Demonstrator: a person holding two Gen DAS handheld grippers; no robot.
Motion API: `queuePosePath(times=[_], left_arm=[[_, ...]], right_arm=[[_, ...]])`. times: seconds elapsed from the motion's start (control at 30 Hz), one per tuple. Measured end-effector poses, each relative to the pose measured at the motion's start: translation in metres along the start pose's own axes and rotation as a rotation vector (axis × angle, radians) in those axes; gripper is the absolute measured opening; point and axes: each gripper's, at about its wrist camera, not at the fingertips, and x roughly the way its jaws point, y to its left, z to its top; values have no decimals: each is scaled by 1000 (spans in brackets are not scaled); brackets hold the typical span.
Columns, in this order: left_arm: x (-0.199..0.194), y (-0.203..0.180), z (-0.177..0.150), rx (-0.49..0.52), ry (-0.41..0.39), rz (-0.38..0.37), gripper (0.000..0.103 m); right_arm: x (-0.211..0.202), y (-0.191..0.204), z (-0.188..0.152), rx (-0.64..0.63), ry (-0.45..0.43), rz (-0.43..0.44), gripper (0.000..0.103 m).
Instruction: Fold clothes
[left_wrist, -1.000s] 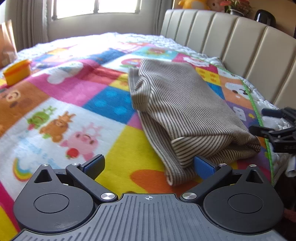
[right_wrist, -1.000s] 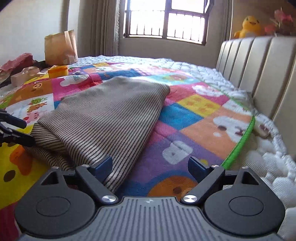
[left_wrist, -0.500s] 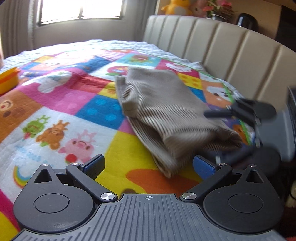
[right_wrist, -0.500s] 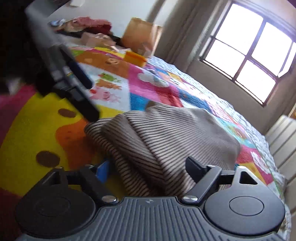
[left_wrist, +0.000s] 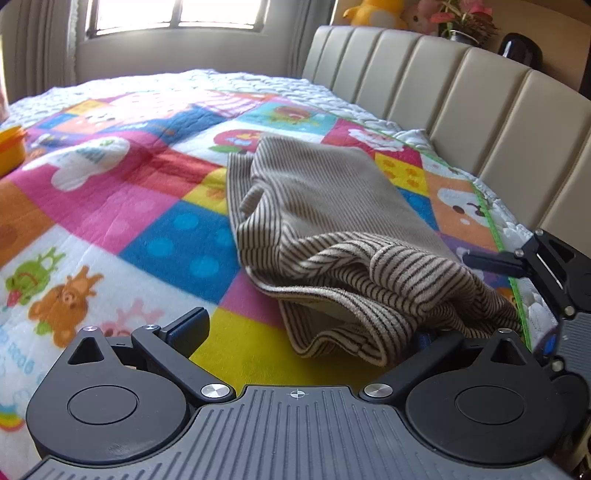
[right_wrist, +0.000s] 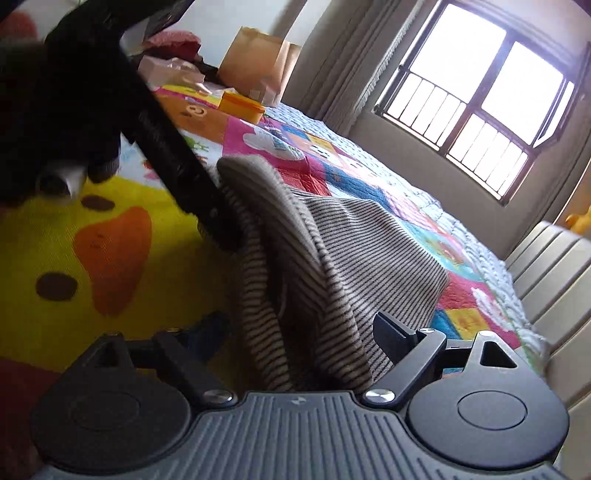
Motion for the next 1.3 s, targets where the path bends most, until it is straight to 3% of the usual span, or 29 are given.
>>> queuePosePath(times=[0.07,0.13,0.3,0.47,0.53,0.67,0.77,0.9,1.03,1.17,1.3], left_arm=[[-1,0,2,5,-6,-2,103],[-2,-1,4,9,-13,-4,103],[-6,6,2,-9,-24,-20,103],[-35,23,-8,-72,-65,-106,103],[-53,35,-9,-104,-99,-117,103],[-71,42,2,-61,-136,-51,103],[-61,33,13,8,-126,-89,103],[-13,19,15,104,-35,-174,103],[25,24,12,113,74,-210,103],[35,30,12,134,93,-241,103],[27,47,12,98,66,-228,103]], right_arm=[[9,4,3,-52,-18,-74,90],[17,2,9,-62,-8,-79,87],[29,9,12,-129,19,-62,43],[26,7,20,-66,75,-26,30],[21,2,24,-42,88,0,29],[-8,5,24,-20,128,99,27],[-44,9,26,-49,129,200,27],[-92,4,33,-67,108,249,26],[-127,-19,55,-99,76,233,26],[-107,-54,77,-153,102,246,26],[-34,-91,81,-80,179,319,28]])
